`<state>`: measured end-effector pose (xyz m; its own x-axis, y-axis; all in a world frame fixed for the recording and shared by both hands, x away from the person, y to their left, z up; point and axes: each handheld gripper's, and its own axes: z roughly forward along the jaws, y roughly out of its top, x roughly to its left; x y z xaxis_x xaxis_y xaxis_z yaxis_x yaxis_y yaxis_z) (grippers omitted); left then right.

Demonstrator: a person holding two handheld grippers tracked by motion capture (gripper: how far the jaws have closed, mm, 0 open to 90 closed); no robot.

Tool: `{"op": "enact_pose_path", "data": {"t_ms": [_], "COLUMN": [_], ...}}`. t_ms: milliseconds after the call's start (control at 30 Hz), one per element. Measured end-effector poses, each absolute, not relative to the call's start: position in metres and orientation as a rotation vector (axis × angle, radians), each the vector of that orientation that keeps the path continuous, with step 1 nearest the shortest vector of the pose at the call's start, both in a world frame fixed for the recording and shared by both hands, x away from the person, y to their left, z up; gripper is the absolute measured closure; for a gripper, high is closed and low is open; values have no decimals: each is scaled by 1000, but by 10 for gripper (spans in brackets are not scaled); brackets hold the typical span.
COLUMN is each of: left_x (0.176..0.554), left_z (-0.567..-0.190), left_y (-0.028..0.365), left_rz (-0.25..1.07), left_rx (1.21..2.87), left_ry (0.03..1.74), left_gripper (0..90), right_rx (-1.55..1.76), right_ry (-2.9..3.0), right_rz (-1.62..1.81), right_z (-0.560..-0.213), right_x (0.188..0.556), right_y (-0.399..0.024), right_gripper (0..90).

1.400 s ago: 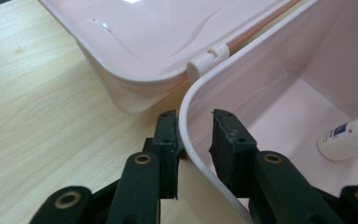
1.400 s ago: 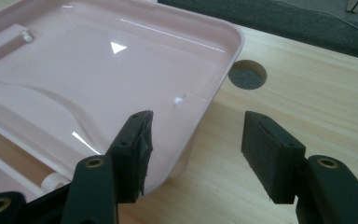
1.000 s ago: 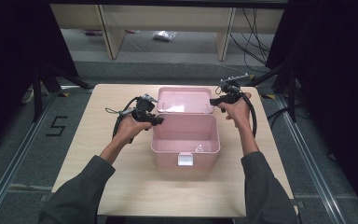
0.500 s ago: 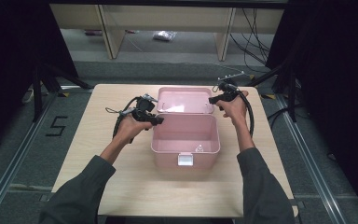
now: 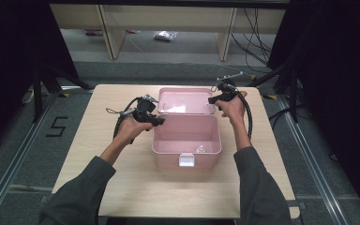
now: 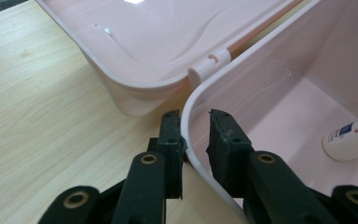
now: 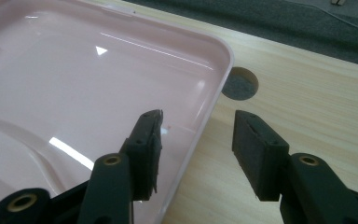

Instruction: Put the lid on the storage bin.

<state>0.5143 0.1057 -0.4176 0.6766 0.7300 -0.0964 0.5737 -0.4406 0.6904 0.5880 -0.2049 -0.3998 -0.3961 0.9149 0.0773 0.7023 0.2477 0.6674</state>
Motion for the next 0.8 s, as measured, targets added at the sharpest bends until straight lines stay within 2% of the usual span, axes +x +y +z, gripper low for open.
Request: {"op": "enact_pose_path", "data": {"t_ms": [800], "left_x": [513], "left_z": [-419], "left_y": [107], "left_rz": [288], "left_rx": [2152], "left_ry": [986], "left_gripper": [749], "right_rx": [1509], "right_ry": [2122], "right_rz": [944], "right_z": [-413], "right_x": [603], "right_y": [-208], "right_gripper": [633]}}
